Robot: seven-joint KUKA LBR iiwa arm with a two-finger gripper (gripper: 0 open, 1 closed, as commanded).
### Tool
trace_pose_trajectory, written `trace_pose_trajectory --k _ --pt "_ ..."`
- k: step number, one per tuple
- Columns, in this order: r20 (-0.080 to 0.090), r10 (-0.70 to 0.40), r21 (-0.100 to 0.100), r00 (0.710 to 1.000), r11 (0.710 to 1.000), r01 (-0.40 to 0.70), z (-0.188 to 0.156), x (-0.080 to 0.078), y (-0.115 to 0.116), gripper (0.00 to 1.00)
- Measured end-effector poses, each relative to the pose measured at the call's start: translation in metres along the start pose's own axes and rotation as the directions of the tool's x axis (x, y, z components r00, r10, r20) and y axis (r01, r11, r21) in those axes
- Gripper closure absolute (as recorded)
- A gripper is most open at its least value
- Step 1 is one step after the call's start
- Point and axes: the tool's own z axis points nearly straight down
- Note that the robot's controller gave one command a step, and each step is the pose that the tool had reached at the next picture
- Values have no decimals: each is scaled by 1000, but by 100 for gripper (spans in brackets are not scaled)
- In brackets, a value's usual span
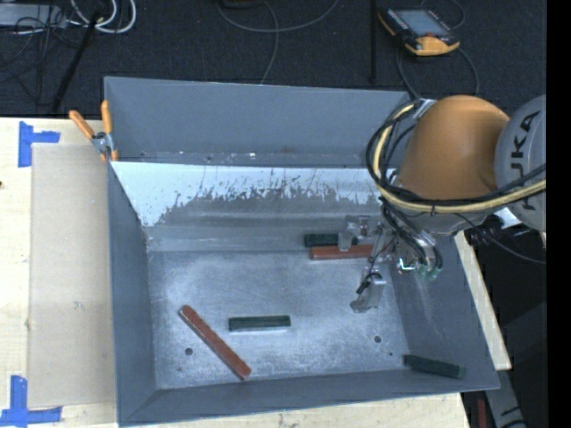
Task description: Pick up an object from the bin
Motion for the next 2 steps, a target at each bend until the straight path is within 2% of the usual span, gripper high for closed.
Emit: trace_pose_trajectory --k 1,2 --pt "2 -168 -1 986 986 168 99 -15 102 0" --pt "1 -214 2 977 977 214 136 20 97 0"
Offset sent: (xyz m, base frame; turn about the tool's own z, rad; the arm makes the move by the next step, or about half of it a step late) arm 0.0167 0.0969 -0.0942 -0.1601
